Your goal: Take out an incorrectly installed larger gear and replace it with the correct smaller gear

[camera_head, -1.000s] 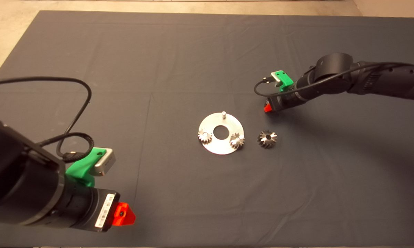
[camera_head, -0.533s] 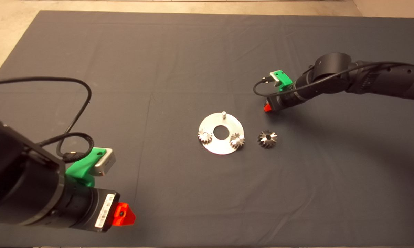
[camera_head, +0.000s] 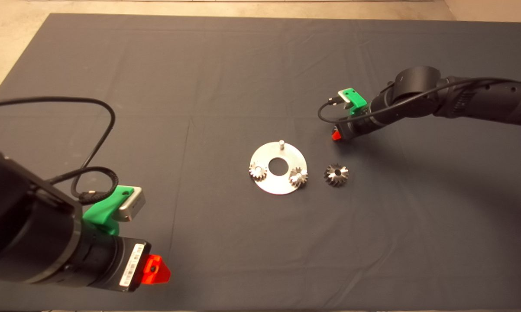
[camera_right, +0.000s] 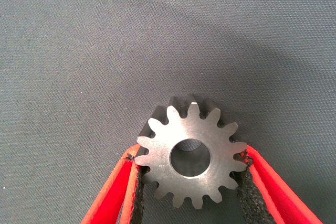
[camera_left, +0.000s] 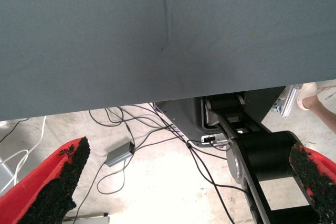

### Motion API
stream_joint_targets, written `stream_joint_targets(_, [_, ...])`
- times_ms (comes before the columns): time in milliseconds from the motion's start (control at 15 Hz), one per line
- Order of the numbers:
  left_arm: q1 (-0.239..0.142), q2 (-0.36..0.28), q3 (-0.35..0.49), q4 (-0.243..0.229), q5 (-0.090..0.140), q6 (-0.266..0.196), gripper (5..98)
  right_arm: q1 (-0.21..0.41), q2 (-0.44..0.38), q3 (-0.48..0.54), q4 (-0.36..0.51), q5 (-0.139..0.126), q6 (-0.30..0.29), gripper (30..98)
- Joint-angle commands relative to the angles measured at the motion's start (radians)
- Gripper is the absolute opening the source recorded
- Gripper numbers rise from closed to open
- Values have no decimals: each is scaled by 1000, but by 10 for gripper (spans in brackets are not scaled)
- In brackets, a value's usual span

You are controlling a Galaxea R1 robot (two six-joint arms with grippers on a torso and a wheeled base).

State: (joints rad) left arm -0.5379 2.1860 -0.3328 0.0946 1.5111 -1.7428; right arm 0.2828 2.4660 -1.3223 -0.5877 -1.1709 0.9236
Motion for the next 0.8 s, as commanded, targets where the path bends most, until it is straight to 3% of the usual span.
stream_joint_targets(0, [-7, -2, 17, 1, 5, -6, 977, 54, 1, 29, -20, -4, 6, 395])
stream_joint_targets(200, [-7, -2, 17, 1, 5, -6, 977, 96, 35, 29, 75, -33, 6, 394])
stream_joint_targets(333, [-7, -2, 17, 1, 3, -6, 977, 111, 70, 29, 85, -76, 12, 394])
stream_joint_targets(467, [-7, -2, 17, 1, 3, -6, 977, 126, 106, 29, 86, -102, 16, 393])
stream_joint_targets(733, [-7, -2, 17, 1, 3, -6, 977, 142, 173, 29, 135, -118, 20, 367])
